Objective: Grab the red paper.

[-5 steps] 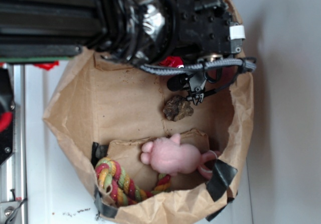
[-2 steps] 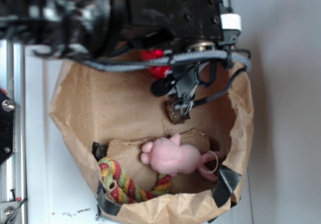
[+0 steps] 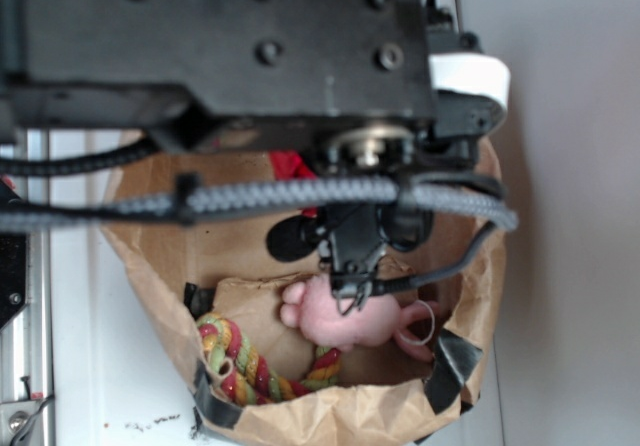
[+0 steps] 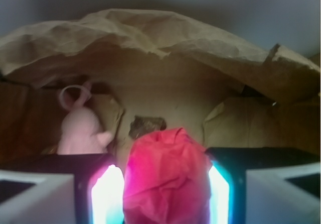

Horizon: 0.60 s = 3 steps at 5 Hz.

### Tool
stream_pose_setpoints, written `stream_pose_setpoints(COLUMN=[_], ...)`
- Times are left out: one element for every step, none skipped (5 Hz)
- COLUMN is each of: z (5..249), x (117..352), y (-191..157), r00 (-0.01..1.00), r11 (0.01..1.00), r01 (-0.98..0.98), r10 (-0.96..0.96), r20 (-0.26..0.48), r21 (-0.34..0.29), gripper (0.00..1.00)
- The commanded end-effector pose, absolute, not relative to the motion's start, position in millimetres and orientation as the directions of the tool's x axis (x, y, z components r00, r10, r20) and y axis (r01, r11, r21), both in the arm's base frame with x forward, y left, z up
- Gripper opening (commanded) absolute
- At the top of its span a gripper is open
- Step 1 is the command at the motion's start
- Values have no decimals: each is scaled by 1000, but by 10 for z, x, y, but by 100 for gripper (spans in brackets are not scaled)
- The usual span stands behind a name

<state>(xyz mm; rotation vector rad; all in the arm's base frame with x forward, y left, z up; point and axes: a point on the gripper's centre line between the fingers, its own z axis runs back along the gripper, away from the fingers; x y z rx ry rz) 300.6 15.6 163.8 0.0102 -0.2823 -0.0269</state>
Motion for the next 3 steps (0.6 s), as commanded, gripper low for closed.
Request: stream_pose_setpoints(z=[1964, 1970, 1980], x=[2961, 2904, 2873], y=[58, 78, 102], r00=[944, 949, 953], r11=[997, 997, 998], r01=[78, 73, 61], r10=[-79, -73, -61], r20=[320, 307, 297], r21=[18, 9, 8], gripper=[0, 0, 0])
